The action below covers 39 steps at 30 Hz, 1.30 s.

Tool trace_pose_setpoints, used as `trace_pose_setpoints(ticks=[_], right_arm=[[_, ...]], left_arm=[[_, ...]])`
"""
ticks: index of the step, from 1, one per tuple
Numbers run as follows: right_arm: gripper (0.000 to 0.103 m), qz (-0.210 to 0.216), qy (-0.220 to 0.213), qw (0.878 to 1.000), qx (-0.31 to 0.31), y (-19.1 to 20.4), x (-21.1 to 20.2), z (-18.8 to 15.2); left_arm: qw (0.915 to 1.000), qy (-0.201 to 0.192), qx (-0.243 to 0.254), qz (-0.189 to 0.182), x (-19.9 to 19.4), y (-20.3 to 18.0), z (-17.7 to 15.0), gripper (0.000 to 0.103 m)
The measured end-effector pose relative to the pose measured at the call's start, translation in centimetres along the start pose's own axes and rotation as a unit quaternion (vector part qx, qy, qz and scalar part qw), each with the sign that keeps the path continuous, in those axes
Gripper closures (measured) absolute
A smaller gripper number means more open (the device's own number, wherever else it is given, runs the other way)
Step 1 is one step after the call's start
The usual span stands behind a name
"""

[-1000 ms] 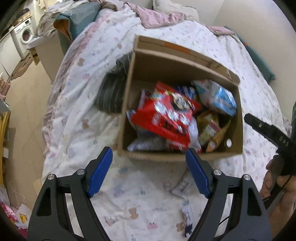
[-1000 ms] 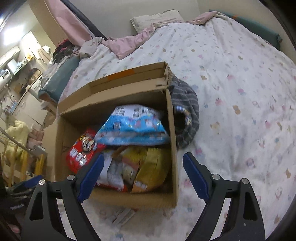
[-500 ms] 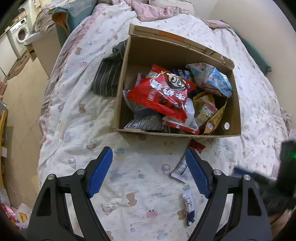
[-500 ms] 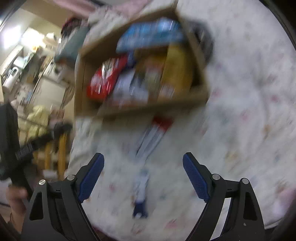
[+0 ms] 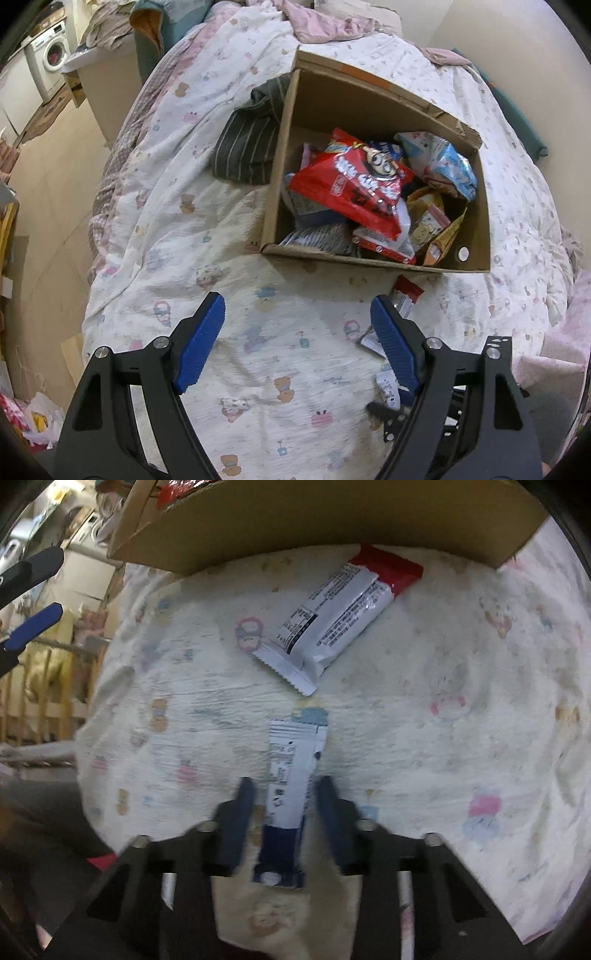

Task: Organize snacks
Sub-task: 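Grasp the red-white bar with the left gripper while the right gripper grasps the white-blue stick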

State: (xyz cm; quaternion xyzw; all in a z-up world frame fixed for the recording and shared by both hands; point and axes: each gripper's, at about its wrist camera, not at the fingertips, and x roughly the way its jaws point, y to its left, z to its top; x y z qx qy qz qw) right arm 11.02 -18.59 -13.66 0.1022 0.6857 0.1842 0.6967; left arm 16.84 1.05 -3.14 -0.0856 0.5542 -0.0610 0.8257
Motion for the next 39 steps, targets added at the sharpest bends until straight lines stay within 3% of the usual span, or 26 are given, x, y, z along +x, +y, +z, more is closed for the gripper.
trace_pose_setpoints(ticks=[2, 6, 10, 18, 25, 36, 38, 39], right_arm=[[0.083, -0.003, 0.000, 1.000, -0.001, -0.2, 0.2, 0.1], [0.083, 0.006, 0.000, 1.000, -0.003, -0.2, 0.1, 0.2], [0.084, 0.045, -0.013, 0.999, 0.013, -2.0, -1.6, -0.2], [0.084, 0.067, -0.079, 0.993, 0.063, -5.8, -5.8, -0.5], [0.084, 0.054, -0.121, 0.987, 0.096, -8.2, -8.2, -0.6], [0.084, 0.049, -0.120, 0.982, 0.134, -11.8, -8.5, -1.7], [0.084, 0.048, -0.121, 0.982, 0.139, -12.2, -8.5, -1.8], [0.084, 0.047, -0.121, 0.982, 0.141, -12.4, -8.5, -1.8]], left_arm=[[1.0000, 0.004, -0.001, 0.003, 0.3, 0.3, -0.1, 0.024], [0.9999, 0.013, 0.002, 0.010, 1.1, 0.3, -0.5, 0.024], [0.9996, 0.023, 0.011, 0.012, 1.8, -0.1, -0.9, 0.024], [0.9956, 0.064, 0.066, 0.020, 5.0, -3.9, -2.3, 0.024], [0.9863, 0.105, 0.127, -0.002, 8.6, -9.2, -2.9, 0.025], [0.9644, 0.132, 0.229, 0.007, 14.1, -15.6, -4.7, 0.027], [0.9624, 0.127, 0.240, 0.010, 14.4, -16.2, -5.0, 0.037], [0.9611, 0.129, 0.244, 0.007, 14.6, -16.3, -5.2, 0.050]])
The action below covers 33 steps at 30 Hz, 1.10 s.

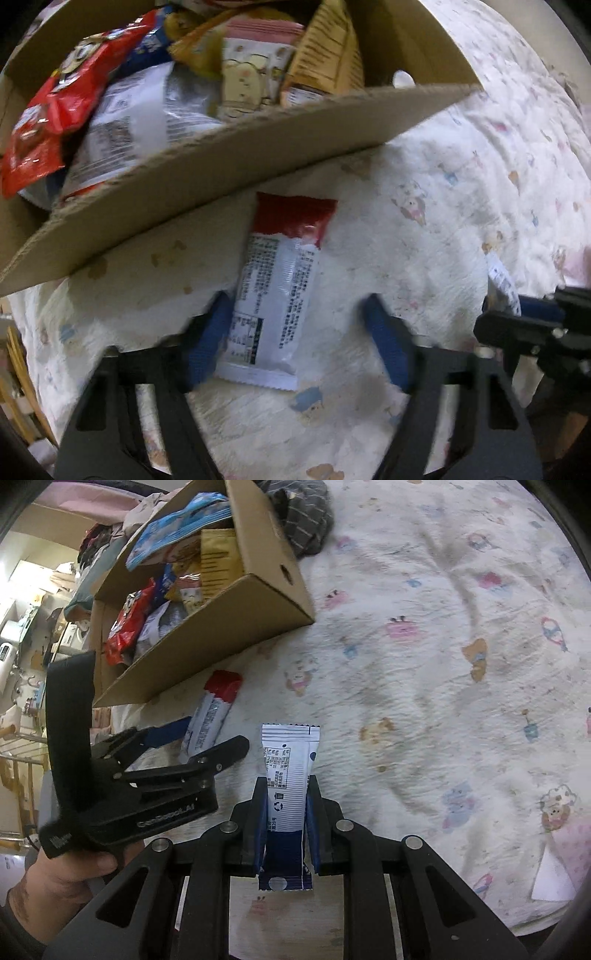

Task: Organize snacks
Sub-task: 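Grasp the red-white bar with the left gripper while the right gripper grasps the white-blue stick, then carry both bars over the box and lower them inside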

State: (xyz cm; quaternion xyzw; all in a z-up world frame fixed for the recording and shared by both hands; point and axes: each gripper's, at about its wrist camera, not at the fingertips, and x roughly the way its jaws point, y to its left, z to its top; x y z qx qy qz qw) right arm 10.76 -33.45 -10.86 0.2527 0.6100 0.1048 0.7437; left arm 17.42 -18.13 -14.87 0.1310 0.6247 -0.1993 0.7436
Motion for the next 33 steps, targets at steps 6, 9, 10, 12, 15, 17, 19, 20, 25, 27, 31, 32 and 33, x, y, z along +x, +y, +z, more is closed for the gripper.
trace_pose_setpoints(ticks=[6, 9, 10, 12, 15, 17, 19, 20, 25, 27, 31, 32, 33], right_arm=[[0.084, -0.004, 0.001, 1.000, -0.003, 0.5, 0.5, 0.3], [0.084, -0.005, 0.000, 1.000, -0.005, 0.5, 0.6, 0.3], [0.084, -0.005, 0.000, 1.000, -0.005, 0.5, 0.6, 0.3], [0.084, -0.004, -0.002, 1.000, -0.004, 0.7, 0.6, 0.3], [0.084, -0.003, -0.006, 1.000, -0.011, 1.4, 0.5, 0.1], [0.084, -0.002, -0.006, 1.000, -0.017, 2.0, 0.5, -0.1], [0.084, 0.001, -0.007, 1.000, -0.025, 2.7, 0.5, -0.2], [0.084, 0.001, -0.008, 0.999, -0.031, 3.2, 0.5, -0.2], [0.084, 0.007, -0.004, 0.999, -0.046, 4.6, 0.9, -0.2], [0.084, 0.007, 0.004, 0.998, -0.059, 5.3, 1.2, -0.7], [0.084, 0.007, 0.007, 0.997, -0.080, 6.6, 1.6, -1.0], [0.084, 0.009, 0.007, 0.997, -0.081, 6.6, 1.5, -0.8], [0.084, 0.011, 0.007, 0.997, -0.081, 6.6, 1.5, -0.7]], left_arm=[[1.0000, -0.003, -0.009, 0.002, -0.2, 0.3, 0.0, 0.075], [0.9998, 0.000, -0.020, 0.000, -0.6, 0.5, -0.1, 0.075], [0.9998, 0.000, -0.021, -0.001, -0.7, 0.5, -0.2, 0.075], [0.9999, 0.000, -0.013, 0.000, -0.9, 0.6, -0.7, 0.075], [0.9999, 0.002, -0.011, 0.004, -1.2, 0.9, -1.4, 0.075], [0.9998, 0.005, -0.019, 0.002, -1.0, 1.1, -1.0, 0.075], [0.9997, 0.003, -0.024, 0.006, -1.3, 1.8, -1.7, 0.075], [0.9996, 0.002, -0.026, 0.008, -1.6, 2.1, -2.0, 0.075], [0.9997, -0.009, -0.015, 0.016, -2.7, 3.1, -4.0, 0.075], [0.9996, -0.011, -0.007, 0.023, -2.8, 2.9, -5.1, 0.075], [0.9992, -0.018, -0.028, 0.023, -3.6, 4.1, -7.4, 0.075], [0.9987, -0.027, -0.037, 0.022, -4.2, 4.5, -7.7, 0.075], [0.9982, -0.034, -0.043, 0.021, -4.6, 4.9, -8.0, 0.075]])
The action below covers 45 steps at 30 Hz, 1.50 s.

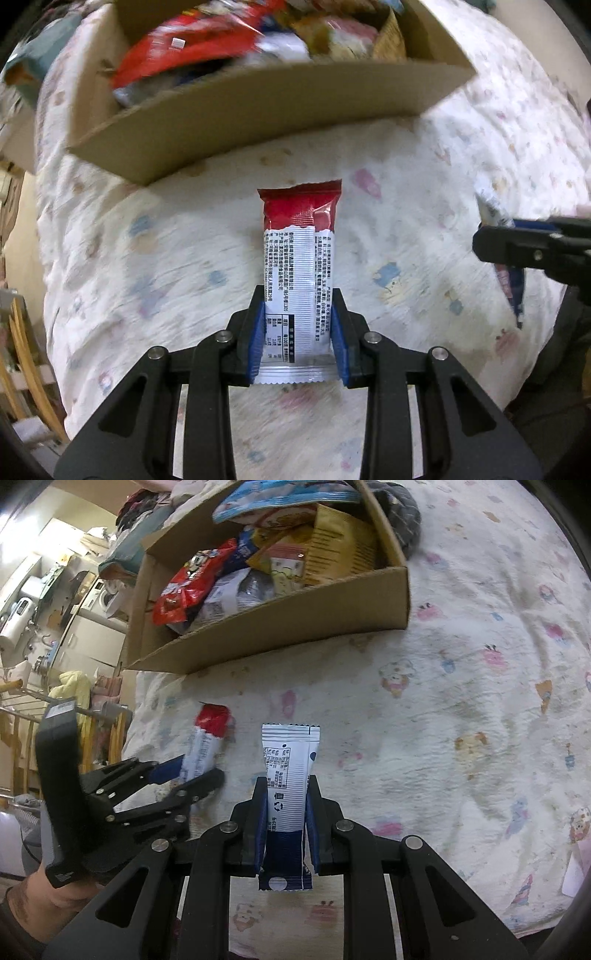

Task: Organize snacks
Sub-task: 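Carry both bars over the box and lower them inside, then open both grippers to release the bars into the box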

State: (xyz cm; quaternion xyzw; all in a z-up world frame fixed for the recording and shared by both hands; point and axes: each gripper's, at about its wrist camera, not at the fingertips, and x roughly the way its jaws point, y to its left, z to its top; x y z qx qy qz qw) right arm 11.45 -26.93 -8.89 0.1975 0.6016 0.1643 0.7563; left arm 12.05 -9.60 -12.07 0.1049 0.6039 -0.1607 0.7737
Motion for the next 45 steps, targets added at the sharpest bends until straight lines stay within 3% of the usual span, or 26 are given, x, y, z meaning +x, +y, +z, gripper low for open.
trace_pose_setpoints(ticks=[9, 16, 22, 31, 34, 38, 45], right_arm=[[0.084, 0.032, -0.028, 0.999, -0.014, 1.7, -2.2, 0.6], [0.084, 0.055, -0.089, 0.994, -0.026, 3.4, -7.0, 3.5], [0.084, 0.047, -0.128, 0.990, -0.025, 3.9, -9.6, 6.9], [0.084, 0.020, -0.154, 0.986, -0.056, 4.7, -8.1, 11.4], [0.084, -0.011, -0.149, 0.986, -0.076, 4.7, -6.4, 11.6], [0.084, 0.000, -0.133, 0.989, -0.066, 3.9, -4.7, 12.6], [0.084, -0.026, -0.116, 0.990, -0.074, 3.8, -2.4, 13.4]], left_arm=[[0.9929, -0.101, -0.062, -0.003, -8.3, 0.9, -1.5, 0.075], [0.9843, -0.151, -0.090, 0.006, -12.7, 3.7, 3.3, 0.075], [0.9765, -0.181, -0.117, 0.009, -14.8, 6.3, 6.3, 0.075], [0.9731, -0.194, -0.123, 0.011, -12.8, 7.2, 10.4, 0.075], [0.9732, -0.190, -0.129, 0.011, -11.3, 7.6, 10.6, 0.075], [0.9741, -0.176, -0.142, 0.004, -9.8, 8.7, 11.4, 0.075], [0.9762, -0.160, -0.146, 0.016, -8.4, 9.2, 11.4, 0.075]])
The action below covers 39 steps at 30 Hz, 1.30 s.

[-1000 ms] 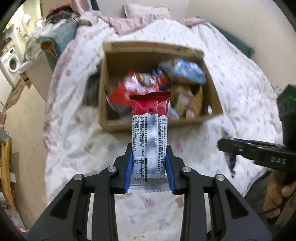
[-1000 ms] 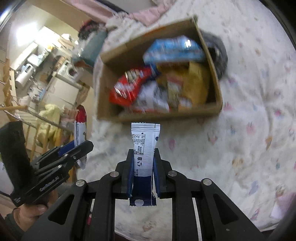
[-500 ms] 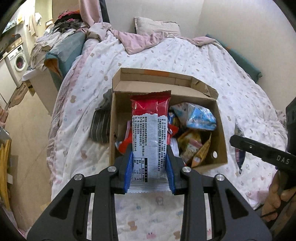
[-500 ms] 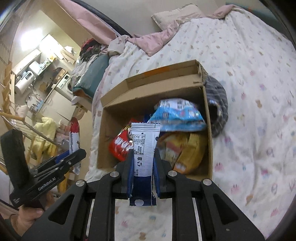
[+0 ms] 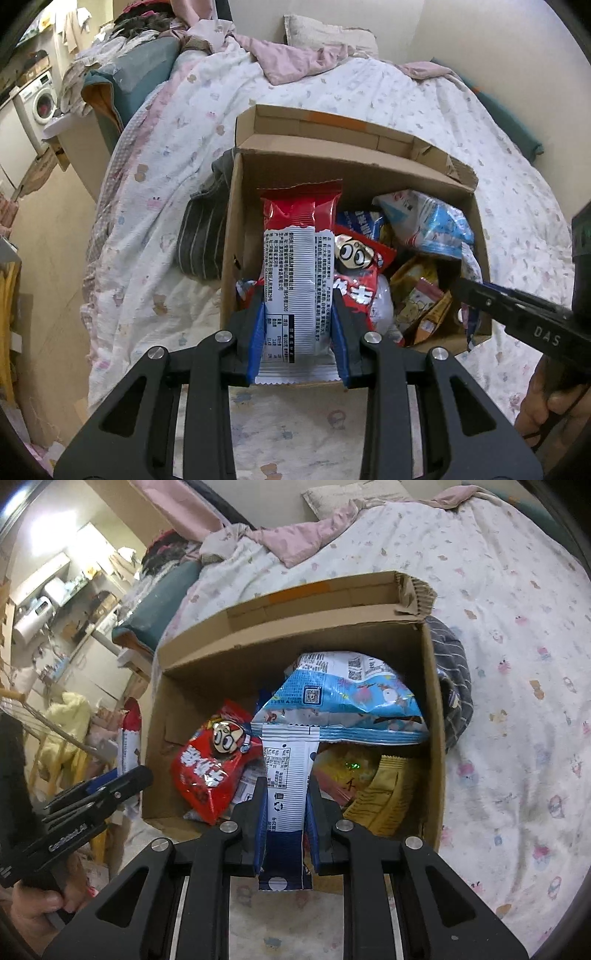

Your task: Organize snacks

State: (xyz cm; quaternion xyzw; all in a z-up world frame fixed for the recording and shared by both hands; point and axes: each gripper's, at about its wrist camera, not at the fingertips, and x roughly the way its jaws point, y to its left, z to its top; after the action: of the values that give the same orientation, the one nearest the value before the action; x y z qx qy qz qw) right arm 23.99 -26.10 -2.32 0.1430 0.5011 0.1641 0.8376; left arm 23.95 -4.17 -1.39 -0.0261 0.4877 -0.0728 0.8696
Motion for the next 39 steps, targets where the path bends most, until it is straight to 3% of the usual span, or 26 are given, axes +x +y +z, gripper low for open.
trace_pose_setpoints(ticks=[6, 18, 20, 22, 24, 25, 26, 27, 28, 30, 33, 37, 38, 39], right_arm=[[0.084, -0.002, 0.002, 1.000, -0.004, 0.2, 0.4, 0.1], [0.083, 0.005, 0.009, 1.000, -0.004, 0.2, 1.1, -0.1], [0.081, 0.018, 0.012, 1.000, 0.002, 0.1, 1.1, -0.1], [0.080, 0.033, 0.014, 0.999, 0.005, 0.1, 1.1, -0.2], [0.079, 0.031, 0.005, 1.000, 0.003, 0.4, 0.8, -0.2], [0.078, 0.030, 0.002, 1.000, 0.000, 0.5, 0.7, -0.1], [0.077, 0.029, -0.001, 1.000, -0.002, 0.6, 0.6, -0.1], [0.068, 0.028, -0.004, 1.000, -0.002, 0.6, 0.4, 0.0], [0.048, 0.029, -0.010, 1.000, -0.002, 0.6, 0.2, 0.0], [0.032, 0.041, -0.024, 0.999, 0.002, 0.6, -0.5, 0.0], [0.030, 0.037, -0.042, 0.998, -0.002, 0.6, -1.8, -0.2], [0.015, 0.021, -0.073, 0.997, -0.020, 1.6, -3.8, -0.9], [0.015, 0.018, -0.083, 0.996, -0.023, 1.9, -4.7, -1.2], [0.014, 0.020, -0.090, 0.995, -0.023, 2.1, -5.3, -1.5]], left_arm=[[0.9997, -0.011, 0.018, 0.009, -0.3, -0.5, 0.0, 0.075], [1.0000, -0.005, 0.009, 0.002, 0.1, -0.8, 0.2, 0.075], [1.0000, 0.002, 0.006, 0.002, 0.1, -0.8, 0.2, 0.067], [1.0000, -0.001, 0.003, 0.009, -0.2, -0.8, 0.2, 0.036], [0.9998, -0.019, -0.002, 0.010, -1.0, -0.7, 0.2, 0.023], [0.9996, -0.028, -0.003, 0.009, -1.4, -0.7, 0.3, 0.022], [0.9994, -0.033, -0.002, 0.008, -1.7, -0.7, 0.3, 0.022], [0.9994, -0.035, -0.002, 0.008, -1.9, -0.7, 0.4, 0.022], [0.9993, -0.036, -0.003, 0.011, -2.0, -0.6, 0.5, 0.022], [0.9991, -0.036, -0.014, 0.021, -2.1, -0.3, 0.5, 0.022], [0.9986, -0.041, -0.030, 0.016, -2.7, 0.2, 0.4, 0.022], [0.9972, -0.069, -0.026, 0.017, -4.7, 0.0, -0.3, 0.021], [0.9968, -0.075, -0.025, 0.014, -5.2, 0.1, -0.5, 0.019], [0.9963, -0.082, -0.022, 0.013, -6.0, 0.0, -0.8, 0.006]])
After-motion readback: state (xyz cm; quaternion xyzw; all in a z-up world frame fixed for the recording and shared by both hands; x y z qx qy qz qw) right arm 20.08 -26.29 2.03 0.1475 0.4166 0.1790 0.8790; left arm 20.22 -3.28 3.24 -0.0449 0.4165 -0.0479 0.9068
